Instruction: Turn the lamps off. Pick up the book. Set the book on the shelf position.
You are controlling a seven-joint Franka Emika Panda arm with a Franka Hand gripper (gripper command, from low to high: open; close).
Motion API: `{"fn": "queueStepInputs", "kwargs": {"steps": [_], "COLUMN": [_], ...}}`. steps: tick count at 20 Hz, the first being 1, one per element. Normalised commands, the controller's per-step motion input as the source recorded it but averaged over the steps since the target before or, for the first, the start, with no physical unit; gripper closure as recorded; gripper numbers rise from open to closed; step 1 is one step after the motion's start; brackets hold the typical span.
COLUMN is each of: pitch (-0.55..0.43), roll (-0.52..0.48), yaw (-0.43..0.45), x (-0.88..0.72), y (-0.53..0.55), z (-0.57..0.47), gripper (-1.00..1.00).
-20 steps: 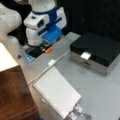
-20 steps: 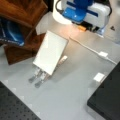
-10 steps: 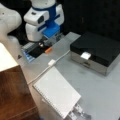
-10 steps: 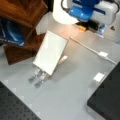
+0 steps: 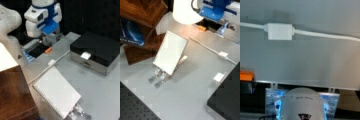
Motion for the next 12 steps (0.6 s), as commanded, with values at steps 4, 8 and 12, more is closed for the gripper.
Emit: {"fn": "queueStepInputs", "kwargs": {"steps": [4,8,12], "pitch": [-0.158,-0.153,-0.132], "roll": [0.118,0.083,0.063], "yaw": [-0.163,-0.137,-0.127], "x": [-0.48,-0.42,-0.28], "y": [0.35,0.33,0.26], "z": [-0.29,-0.24,-0.15], "gripper": [-1.0,-1.0,-1.0]}}
